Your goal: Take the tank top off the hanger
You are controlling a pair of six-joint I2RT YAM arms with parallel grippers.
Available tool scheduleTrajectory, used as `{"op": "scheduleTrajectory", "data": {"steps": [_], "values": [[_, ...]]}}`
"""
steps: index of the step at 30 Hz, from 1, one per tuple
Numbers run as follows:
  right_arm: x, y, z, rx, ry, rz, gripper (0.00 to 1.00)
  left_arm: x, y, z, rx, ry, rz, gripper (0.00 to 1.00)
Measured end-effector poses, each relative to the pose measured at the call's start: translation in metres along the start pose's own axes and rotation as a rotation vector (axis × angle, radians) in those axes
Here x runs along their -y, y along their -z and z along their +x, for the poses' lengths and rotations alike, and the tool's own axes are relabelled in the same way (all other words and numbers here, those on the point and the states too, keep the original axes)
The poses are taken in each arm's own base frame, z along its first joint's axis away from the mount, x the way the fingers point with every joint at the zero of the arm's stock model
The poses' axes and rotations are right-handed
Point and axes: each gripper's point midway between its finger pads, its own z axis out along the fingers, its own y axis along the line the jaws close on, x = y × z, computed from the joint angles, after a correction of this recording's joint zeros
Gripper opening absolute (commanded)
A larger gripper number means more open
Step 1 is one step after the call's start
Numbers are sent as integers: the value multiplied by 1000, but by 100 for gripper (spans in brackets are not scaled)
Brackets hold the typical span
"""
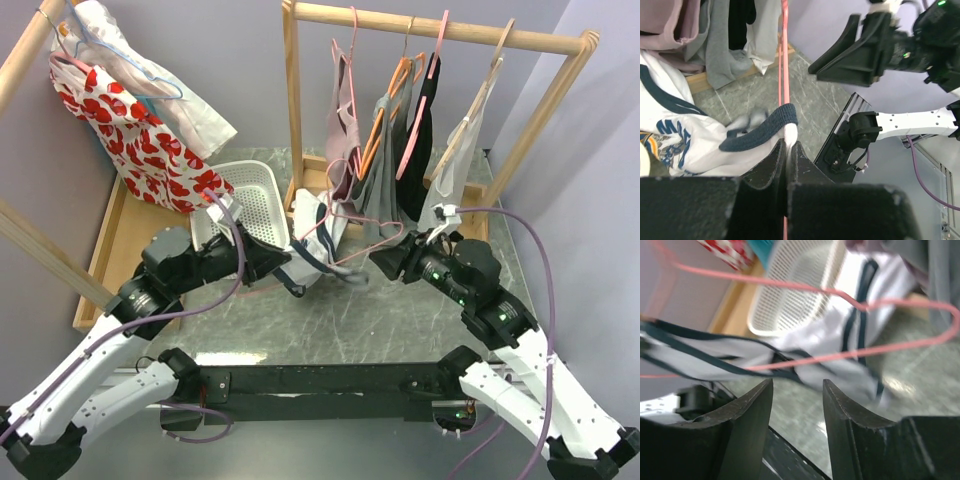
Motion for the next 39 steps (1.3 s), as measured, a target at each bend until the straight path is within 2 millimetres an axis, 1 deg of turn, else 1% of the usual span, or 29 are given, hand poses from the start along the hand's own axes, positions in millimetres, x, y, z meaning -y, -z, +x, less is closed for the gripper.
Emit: {"op": "scheduleTrajectory", "data": {"steps": [3, 6, 9, 12, 15, 18, 20, 25, 26, 28, 29, 31, 32, 35, 36, 37, 39], "values": [[-14, 1, -14, 47, -4, -52, 54, -3, -9, 7, -18, 5, 3, 1], [-24, -9, -17, 42, -30, -98, 54, -3, -18, 13, -33, 6, 6, 1], [-37, -21, -16, 31, -53, -146, 54, 1, -25, 21, -47, 2, 5, 1], [-46, -33, -8, -3, -69, -172, 55, 6, -33, 29, -63, -5, 0, 1], [-59, -36, -6, -7, -75, -214, 55, 9, -42, 41, -85, -17, -20, 1], [-71, -34, -11, 14, -80, -255, 56, 10, -51, 54, -112, -33, -45, 1], [-74, -34, -12, 24, -83, -259, 57, 8, -57, 59, -116, -45, -73, 1], [-75, -36, -15, 42, -101, -249, 55, 10, -63, 55, -75, -60, -103, 1], [-75, -37, -15, 44, -105, -245, 49, 12, -63, 55, -70, -62, -103, 1], [-73, -39, -14, 44, -110, -236, 42, 14, -64, 56, -66, -69, -107, 1], [-72, -40, -14, 45, -115, -229, 25, 15, -64, 55, -59, -75, -111, 1], [-71, -41, -16, 54, -137, -216, 10, 17, -65, 54, -48, -81, -116, 1], [-73, -41, -18, 61, -147, -223, 0, 16, -65, 55, -49, -88, -122, 1], [-88, -35, -28, 90, -178, -283, 0, 15, -68, 62, -69, -101, -128, 1], [-90, -33, -28, 94, -176, -290, 0, 16, -68, 63, -72, -103, -125, 1], [-90, -32, -28, 93, -178, -292, 0, 17, -68, 63, -71, -105, -124, 5], [-90, -30, -28, 100, -182, -292, 0, 18, -68, 63, -69, -106, -120, 6]]}}
